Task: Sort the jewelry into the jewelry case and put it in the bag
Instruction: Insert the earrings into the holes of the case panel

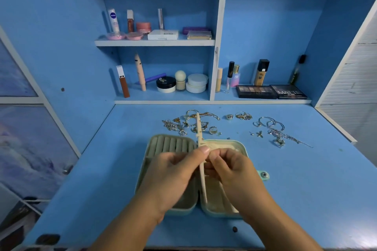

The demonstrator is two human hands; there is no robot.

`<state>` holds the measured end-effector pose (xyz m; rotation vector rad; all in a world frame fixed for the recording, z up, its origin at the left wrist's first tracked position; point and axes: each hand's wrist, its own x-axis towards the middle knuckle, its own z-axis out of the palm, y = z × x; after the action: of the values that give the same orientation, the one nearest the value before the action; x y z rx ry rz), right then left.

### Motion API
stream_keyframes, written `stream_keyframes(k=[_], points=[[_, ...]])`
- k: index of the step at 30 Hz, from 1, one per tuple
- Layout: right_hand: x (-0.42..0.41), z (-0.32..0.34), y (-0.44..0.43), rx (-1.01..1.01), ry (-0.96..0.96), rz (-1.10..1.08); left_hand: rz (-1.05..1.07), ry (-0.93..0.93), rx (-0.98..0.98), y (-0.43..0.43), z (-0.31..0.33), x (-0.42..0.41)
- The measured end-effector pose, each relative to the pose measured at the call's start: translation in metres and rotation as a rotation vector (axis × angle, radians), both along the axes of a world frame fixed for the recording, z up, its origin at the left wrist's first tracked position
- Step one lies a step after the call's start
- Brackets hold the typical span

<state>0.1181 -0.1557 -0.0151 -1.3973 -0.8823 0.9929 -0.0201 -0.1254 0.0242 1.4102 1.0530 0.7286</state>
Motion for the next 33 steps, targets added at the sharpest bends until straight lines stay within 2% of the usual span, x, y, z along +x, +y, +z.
stream_keyframes(k=[3,11,15,20,24,33], points=[[0.004,-0.002,-0.004,-0.012,0.1,0.009,0.064,0.088,0.07,-0.009,0.001,0.009],[0.013,-0.005,-0.006,-0.002,0.212,0.059,0.057,0.052,0.095,-0.018,-0.003,0.017],[0.013,-0.005,-0.003,0.032,0.293,0.095,0.028,-0.089,0.094,-0.022,-0.002,0.013],[0.009,-0.007,0.001,0.022,0.301,0.109,0.054,-0.204,0.104,-0.021,-0.007,0.006],[0.009,-0.005,0.0,0.01,0.256,0.11,-0.065,-0.29,0.129,-0.025,-0.008,0.006],[0.008,-0.007,-0.001,0.027,0.284,0.113,-0.08,-0.362,0.181,-0.022,-0.017,0.002]])
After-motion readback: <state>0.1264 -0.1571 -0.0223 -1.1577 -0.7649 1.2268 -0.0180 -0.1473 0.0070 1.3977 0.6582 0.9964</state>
